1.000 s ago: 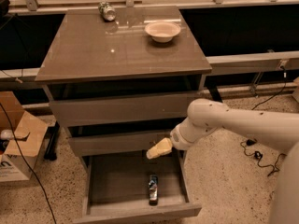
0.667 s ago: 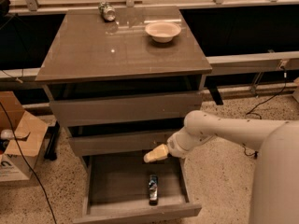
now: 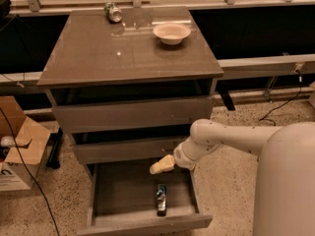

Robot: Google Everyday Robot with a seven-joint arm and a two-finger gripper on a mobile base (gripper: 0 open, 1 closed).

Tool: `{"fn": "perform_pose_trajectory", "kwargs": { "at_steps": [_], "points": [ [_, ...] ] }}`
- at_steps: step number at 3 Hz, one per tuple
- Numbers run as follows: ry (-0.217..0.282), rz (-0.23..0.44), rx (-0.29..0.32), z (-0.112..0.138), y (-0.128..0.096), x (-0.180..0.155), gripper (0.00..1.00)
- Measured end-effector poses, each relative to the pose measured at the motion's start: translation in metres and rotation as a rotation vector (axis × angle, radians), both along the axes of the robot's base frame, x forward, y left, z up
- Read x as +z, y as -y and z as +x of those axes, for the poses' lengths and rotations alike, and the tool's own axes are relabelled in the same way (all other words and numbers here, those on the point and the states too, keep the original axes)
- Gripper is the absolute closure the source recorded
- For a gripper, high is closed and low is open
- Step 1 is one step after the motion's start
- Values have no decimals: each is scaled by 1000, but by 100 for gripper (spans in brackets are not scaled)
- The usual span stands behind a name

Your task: Pick redbull can from bottom drawer and place on counter

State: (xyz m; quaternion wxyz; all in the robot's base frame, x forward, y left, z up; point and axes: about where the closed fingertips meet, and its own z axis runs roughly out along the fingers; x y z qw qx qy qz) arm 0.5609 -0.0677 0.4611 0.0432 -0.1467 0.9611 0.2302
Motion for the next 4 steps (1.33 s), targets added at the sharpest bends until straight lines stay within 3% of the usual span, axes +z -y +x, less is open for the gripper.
{"fn": "perform_pose_trajectory", "kwargs": {
  "at_steps": [2, 4],
  "points": [
    [-134, -24, -66, 19, -40, -98, 0],
    [-268, -22, -181, 10, -52, -203, 0]
  ]
}}
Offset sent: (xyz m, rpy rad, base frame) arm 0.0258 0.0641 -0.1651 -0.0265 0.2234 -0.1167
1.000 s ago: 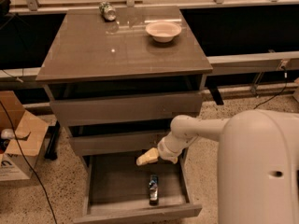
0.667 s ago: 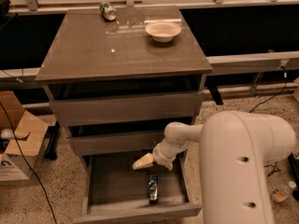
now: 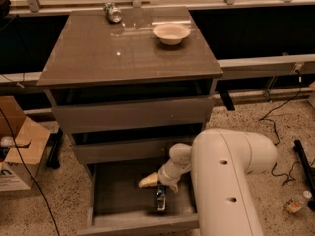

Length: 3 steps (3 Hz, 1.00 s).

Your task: Pick redbull can from bottom drawer and place on counter

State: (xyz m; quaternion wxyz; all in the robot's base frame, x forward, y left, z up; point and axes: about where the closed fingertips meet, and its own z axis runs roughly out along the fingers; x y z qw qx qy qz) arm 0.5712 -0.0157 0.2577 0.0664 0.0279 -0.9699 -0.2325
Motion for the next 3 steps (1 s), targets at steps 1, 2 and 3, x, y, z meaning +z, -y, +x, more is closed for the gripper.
{"fn": "perform_pose_trajectory", "kwargs": {
  "at_steps": [1, 2, 3],
  "points": [
    [-46, 43, -73, -7, -3, -53, 0],
    [-78, 87, -133, -9, 3, -106, 0],
    [-77, 87, -135, -8, 3, -108, 0]
  ]
}}
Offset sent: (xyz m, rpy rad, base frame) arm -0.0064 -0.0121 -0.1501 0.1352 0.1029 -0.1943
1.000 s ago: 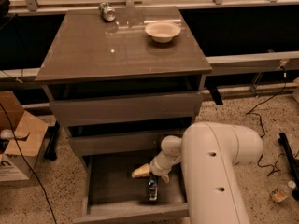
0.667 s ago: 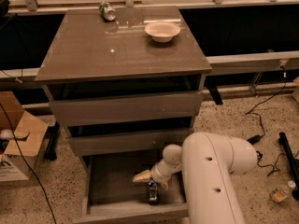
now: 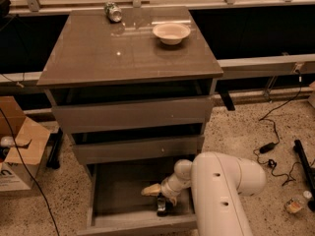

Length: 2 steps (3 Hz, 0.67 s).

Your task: Pick redbull can from bottom drawer and place on counter

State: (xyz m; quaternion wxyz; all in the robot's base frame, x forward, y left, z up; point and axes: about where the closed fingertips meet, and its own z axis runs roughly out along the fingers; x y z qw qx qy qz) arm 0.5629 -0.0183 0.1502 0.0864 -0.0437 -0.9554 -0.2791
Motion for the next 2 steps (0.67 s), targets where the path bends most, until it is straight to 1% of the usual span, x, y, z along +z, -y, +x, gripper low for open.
{"fn": "perform_pose_trajectory", "kwargs": {
  "at_steps": [1, 2],
  "points": [
    [-19, -61, -33, 2, -2, -15, 0],
    [-43, -94, -44, -1, -2, -25, 0]
  ]
}}
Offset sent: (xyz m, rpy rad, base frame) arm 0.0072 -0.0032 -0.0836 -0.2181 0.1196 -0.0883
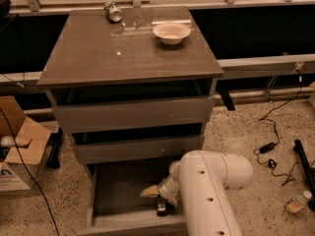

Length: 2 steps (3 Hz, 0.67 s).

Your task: Pick redbull can from bottom drawer and place on counter

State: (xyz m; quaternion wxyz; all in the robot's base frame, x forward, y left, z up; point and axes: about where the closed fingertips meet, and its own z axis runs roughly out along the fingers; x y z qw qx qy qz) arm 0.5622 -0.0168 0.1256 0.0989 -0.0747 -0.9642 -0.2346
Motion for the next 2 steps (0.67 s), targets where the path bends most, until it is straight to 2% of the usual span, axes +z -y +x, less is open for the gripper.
{"fn": "perform_pose_trajectory", "kwargs": {
  "at_steps": [1, 2],
  "points": [
    [-5, -2, -1, 0, 0, 3, 18],
    [-15, -6, -5, -1, -1, 6, 42]
  ]
}}
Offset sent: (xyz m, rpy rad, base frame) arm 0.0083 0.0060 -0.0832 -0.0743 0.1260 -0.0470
